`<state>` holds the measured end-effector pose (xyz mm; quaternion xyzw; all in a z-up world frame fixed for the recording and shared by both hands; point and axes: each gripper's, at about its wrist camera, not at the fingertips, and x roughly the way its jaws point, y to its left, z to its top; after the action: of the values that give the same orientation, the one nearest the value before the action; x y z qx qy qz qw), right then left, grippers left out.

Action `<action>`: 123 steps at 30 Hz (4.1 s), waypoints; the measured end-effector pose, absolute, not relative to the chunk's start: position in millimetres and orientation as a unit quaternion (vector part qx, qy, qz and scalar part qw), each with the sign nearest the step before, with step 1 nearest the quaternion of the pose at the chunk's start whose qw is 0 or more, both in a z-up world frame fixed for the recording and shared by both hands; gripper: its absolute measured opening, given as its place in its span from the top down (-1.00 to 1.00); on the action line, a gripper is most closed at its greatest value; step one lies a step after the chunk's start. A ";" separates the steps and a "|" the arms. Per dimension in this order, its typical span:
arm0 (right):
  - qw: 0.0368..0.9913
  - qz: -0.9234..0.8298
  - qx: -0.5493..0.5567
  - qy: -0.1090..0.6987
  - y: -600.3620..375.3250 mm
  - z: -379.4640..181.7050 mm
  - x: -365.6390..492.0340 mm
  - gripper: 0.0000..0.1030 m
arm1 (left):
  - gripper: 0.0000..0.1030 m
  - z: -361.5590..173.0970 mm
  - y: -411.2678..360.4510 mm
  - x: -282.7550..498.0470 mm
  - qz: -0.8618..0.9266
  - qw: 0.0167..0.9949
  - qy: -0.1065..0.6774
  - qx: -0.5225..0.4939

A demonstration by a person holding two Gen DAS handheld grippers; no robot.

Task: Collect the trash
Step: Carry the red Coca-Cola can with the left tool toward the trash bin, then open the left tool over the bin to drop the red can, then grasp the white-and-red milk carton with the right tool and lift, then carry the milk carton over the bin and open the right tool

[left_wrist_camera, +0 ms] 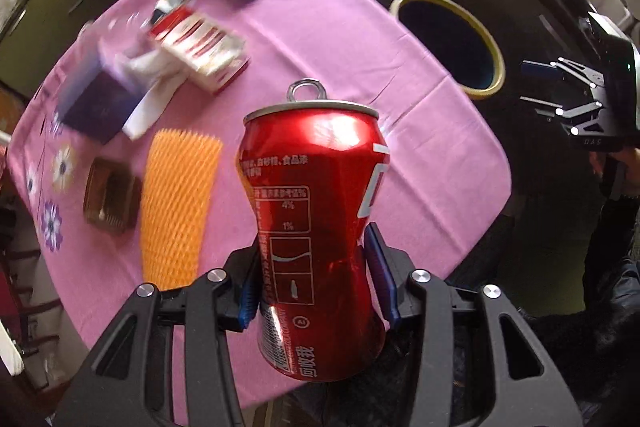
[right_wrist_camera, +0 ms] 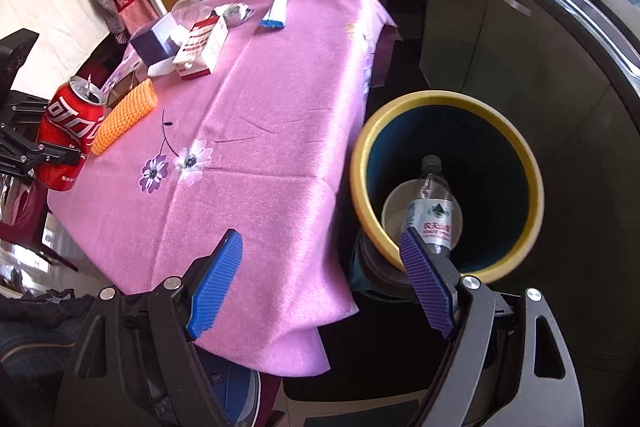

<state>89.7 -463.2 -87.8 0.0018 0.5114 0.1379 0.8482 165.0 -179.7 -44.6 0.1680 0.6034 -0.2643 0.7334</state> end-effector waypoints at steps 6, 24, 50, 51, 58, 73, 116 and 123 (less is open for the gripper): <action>0.872 0.069 0.059 0.480 -525.2 -69.1 43.2 -0.55 | 0.13 -57.1 -313.7 200.0 -0.361 0.708 0.581 0.178; 0.857 0.033 0.132 0.498 -581.3 -101.6 18.5 -0.55 | -0.38 -143.2 -450.7 267.7 -0.364 0.698 0.610 0.089; 0.847 0.244 0.033 0.470 -325.6 -73.8 209.0 -0.55 | -0.87 -22.5 -13.3 90.4 -0.105 0.954 0.271 -0.070; 0.848 0.249 0.024 0.467 -308.8 -73.9 218.3 -0.55 | -0.87 -24.4 -7.2 88.5 -0.098 0.955 0.271 -0.069; 0.844 0.237 -0.012 0.481 -232.3 -100.6 276.8 -0.56 | -0.87 -31.3 11.9 81.2 -0.103 0.954 0.271 -0.070; 0.850 0.182 -0.038 0.492 -197.2 -146.7 311.6 -0.05 | -0.87 -52.1 21.2 87.2 -0.113 0.948 0.287 -0.082; 0.883 -0.084 0.157 0.435 -521.1 -133.9 129.0 -0.46 | -0.87 -70.1 -45.7 93.9 -0.159 0.937 0.311 0.009; 0.897 -0.033 0.152 0.413 -481.0 -115.7 103.9 -0.50 | -0.87 -100.2 -41.4 117.0 -0.163 0.918 0.361 -0.001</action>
<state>103.9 -481.0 -115.7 0.1522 0.4130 -0.0329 0.8973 117.0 -41.4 -100.2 -0.0010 0.3610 -0.1633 0.9181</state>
